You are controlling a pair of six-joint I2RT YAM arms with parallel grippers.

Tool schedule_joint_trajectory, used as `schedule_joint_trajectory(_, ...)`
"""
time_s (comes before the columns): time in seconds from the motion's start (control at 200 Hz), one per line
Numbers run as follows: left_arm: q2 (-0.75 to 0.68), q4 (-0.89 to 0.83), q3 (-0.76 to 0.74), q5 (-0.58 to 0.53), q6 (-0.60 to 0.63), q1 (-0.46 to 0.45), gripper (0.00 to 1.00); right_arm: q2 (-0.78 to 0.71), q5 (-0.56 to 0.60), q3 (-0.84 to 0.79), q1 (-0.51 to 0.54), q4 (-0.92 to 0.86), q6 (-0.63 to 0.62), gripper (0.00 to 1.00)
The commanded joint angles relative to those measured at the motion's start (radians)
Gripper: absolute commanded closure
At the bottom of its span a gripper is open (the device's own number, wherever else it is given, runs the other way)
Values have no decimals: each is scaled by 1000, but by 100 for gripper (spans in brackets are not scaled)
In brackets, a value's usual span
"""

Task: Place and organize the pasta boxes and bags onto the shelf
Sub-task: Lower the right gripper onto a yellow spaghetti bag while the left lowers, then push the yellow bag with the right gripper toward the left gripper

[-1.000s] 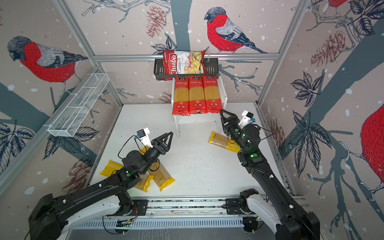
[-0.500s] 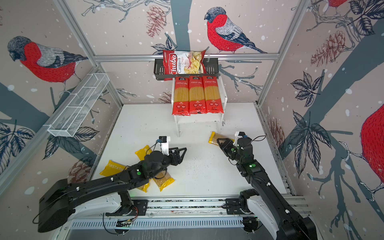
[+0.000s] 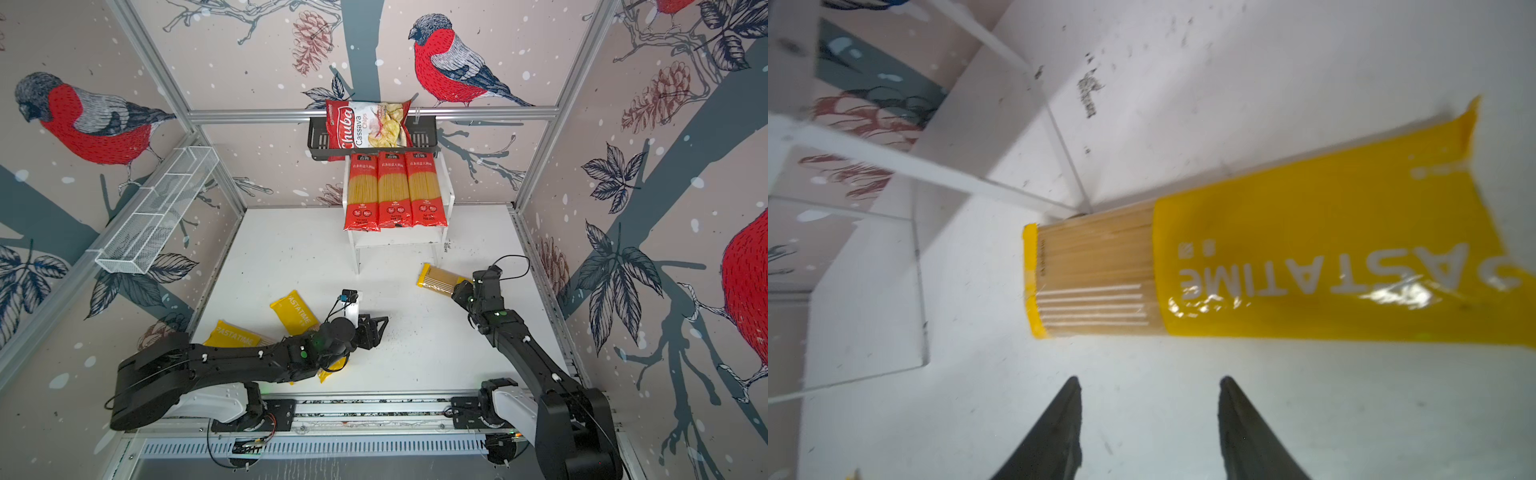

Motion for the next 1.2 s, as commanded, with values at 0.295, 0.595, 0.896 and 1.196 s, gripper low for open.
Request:
schedule_joint_trajectory(0.295, -43, 1, -17, -58, 3, -6, 30, 208, -1, 51, -187, 73, -83, 44)
schedule_joint_trajectory(0.595, -23, 27, -16, -49, 13, -6, 30, 179, -122, -82, -137, 123, 4, 46)
schedule_joint_trajectory(0.896, -31, 42, -14, -55, 16, -5, 30, -2, -90, -196, 53, 55, 98, 46)
schedule_joint_trajectory(1.196, 10, 86, -9, -14, -10, -5, 30, 23, 5, -3, -73, 25, 7, 42)
